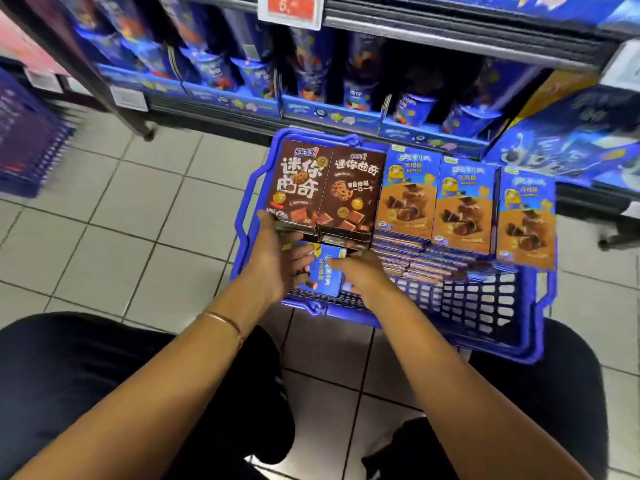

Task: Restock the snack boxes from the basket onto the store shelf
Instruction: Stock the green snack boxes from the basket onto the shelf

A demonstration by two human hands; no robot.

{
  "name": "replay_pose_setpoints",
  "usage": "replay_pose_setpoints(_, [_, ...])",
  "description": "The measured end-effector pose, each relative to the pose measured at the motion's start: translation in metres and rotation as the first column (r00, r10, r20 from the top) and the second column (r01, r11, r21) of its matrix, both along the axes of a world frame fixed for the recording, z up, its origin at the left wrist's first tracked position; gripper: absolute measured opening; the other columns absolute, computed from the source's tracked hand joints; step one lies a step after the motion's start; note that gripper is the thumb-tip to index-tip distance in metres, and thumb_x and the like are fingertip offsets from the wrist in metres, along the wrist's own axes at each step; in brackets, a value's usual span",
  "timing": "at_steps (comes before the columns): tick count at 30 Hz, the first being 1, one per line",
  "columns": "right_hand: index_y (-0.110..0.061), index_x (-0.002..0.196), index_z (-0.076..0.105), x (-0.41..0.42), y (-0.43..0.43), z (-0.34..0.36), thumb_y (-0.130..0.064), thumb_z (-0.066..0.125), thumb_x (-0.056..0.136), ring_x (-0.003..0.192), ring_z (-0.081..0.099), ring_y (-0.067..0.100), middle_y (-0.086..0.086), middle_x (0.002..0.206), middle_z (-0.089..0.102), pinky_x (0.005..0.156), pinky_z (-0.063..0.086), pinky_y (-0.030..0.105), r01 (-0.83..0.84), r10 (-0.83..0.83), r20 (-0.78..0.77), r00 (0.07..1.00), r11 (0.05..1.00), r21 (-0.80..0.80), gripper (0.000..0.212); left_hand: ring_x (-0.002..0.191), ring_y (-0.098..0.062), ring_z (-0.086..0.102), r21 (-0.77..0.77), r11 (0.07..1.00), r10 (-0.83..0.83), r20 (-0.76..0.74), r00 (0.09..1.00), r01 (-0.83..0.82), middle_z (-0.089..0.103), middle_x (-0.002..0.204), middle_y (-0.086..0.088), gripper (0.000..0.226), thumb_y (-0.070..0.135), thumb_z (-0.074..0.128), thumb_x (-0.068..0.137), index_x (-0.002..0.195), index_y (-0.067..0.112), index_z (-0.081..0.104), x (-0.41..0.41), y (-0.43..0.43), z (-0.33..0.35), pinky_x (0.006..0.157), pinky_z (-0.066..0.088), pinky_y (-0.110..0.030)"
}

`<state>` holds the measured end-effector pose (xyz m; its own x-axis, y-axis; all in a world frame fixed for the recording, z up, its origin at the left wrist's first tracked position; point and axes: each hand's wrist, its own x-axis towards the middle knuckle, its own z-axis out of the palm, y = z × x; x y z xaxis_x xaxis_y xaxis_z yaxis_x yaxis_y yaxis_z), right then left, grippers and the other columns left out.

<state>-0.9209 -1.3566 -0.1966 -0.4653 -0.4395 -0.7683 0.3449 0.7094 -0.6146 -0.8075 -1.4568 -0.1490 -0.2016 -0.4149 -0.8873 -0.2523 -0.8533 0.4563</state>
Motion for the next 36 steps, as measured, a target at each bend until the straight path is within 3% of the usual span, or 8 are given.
replay_pose_setpoints(4, [-0.018, 0.075, 0.062, -0.006, 0.011, 0.028, -0.008, 0.081, 0.083, 0.071, 0.07, 0.018, 0.009, 0.081, 0.073, 0.064, 0.058, 0.033, -0.072, 0.065, -0.054, 0.996, 0.988, -0.137, 0.023, 0.091, -0.027, 0.07, -0.163, 0.936, -0.295, 0.113, 0.949, 0.31, 0.073, 0.099, -0.009, 0.081, 0.085, 0.024, 0.094, 0.101, 0.017, 0.068, -0.002, -0.015, 0.025, 0.075, 0.051, -0.034])
replay_pose_setpoints(7, [-0.015, 0.09, 0.057, -0.011, 0.015, 0.062, -0.012, 0.083, 0.082, 0.09, 0.072, 0.029, 0.02, 0.102, 0.071, 0.079, 0.058, 0.042, -0.187, 0.133, -0.239, 0.962, 0.957, -0.22, 0.027, 0.091, -0.03, 0.072, -0.382, 0.745, -0.479, 0.265, 0.837, 0.548, 0.077, 0.106, -0.013, 0.072, 0.075, 0.032, 0.1, 0.096, 0.018, 0.076, -0.013, -0.022, 0.045, 0.089, 0.055, -0.038])
replay_pose_setpoints(11, [-0.01, 0.101, 0.068, -0.029, 0.016, 0.107, -0.018, 0.085, 0.082, 0.07, 0.069, 0.003, -0.003, 0.086, 0.074, 0.059, 0.052, 0.015, -0.229, 0.072, -0.365, 0.928, 0.884, -0.408, 0.027, 0.095, -0.015, 0.073, -0.573, 0.491, -0.628, 0.289, 0.723, 0.656, 0.079, 0.103, 0.005, 0.073, 0.079, 0.028, 0.098, 0.099, 0.028, 0.08, -0.023, -0.018, 0.065, 0.091, 0.054, -0.036])
replay_pose_setpoints(15, [-0.02, 0.107, 0.073, -0.045, 0.013, 0.131, -0.026, 0.082, 0.087, 0.103, 0.07, 0.007, -0.005, 0.11, 0.073, 0.084, 0.058, 0.028, -0.242, 0.088, -0.325, 0.942, 0.847, -0.473, 0.023, 0.066, 0.014, 0.066, -0.643, 0.432, -0.688, 0.219, 0.692, 0.633, 0.07, 0.072, 0.033, 0.058, 0.079, 0.018, 0.098, 0.076, 0.065, 0.07, -0.022, -0.01, 0.073, 0.067, 0.05, -0.02])
replay_pose_setpoints(23, [-0.013, 0.112, 0.069, -0.035, 0.01, 0.123, -0.05, 0.056, 0.1, 0.105, 0.074, 0.027, 0.01, 0.113, 0.076, 0.092, 0.06, 0.047, 0.151, -0.098, 0.118, 0.988, 0.748, -0.646, 0.041, 0.064, -0.005, 0.073, -0.803, 0.489, -0.576, -0.004, 0.818, 0.341, 0.08, 0.081, 0.005, 0.025, 0.044, 0.062, 0.103, 0.088, 0.03, 0.077, -0.005, -0.002, 0.07, 0.053, 0.05, -0.013])
replay_pose_setpoints(26, [-0.017, 0.108, 0.069, -0.028, 0.024, 0.092, -0.055, 0.042, 0.104, 0.103, 0.073, 0.024, 0.007, 0.109, 0.076, 0.092, 0.057, 0.044, 0.107, -0.153, -0.053, 0.987, 0.862, -0.496, 0.047, 0.074, -0.022, 0.076, -0.761, 0.598, -0.409, -0.021, 0.912, 0.251, 0.081, 0.09, -0.009, 0.041, 0.05, 0.063, 0.101, 0.087, 0.016, 0.078, -0.001, -0.004, 0.075, 0.061, 0.06, -0.036])
replay_pose_setpoints(29, [-0.014, 0.103, 0.067, -0.026, 0.042, 0.046, -0.042, 0.06, 0.101, 0.101, 0.07, 0.026, 0.005, 0.103, 0.073, 0.092, 0.054, 0.046, -0.265, 0.162, -0.367, 0.916, 0.932, -0.249, 0.029, 0.08, -0.029, 0.073, -0.686, 0.702, -0.293, -0.034, 0.956, 0.191, 0.078, 0.102, -0.021, 0.06, 0.06, 0.062, 0.097, 0.099, 0.001, 0.074, 0.004, -0.011, 0.084, 0.069, 0.062, -0.052])
replay_pose_setpoints(36, [-0.016, 0.127, 0.063, -0.031, 0.033, -0.026, -0.025, 0.064, 0.093, 0.114, 0.059, 0.033, 0.013, 0.13, 0.062, 0.085, 0.048, 0.034, -0.788, 0.875, -0.323, 0.361, 0.471, 0.397, 0.035, 0.071, -0.021, 0.079, -0.564, 0.814, -0.224, -0.092, 0.97, 0.134, 0.082, 0.088, -0.007, 0.052, 0.064, 0.063, 0.094, 0.09, 0.015, 0.077, 0.006, -0.007, 0.091, 0.057, 0.064, -0.037])
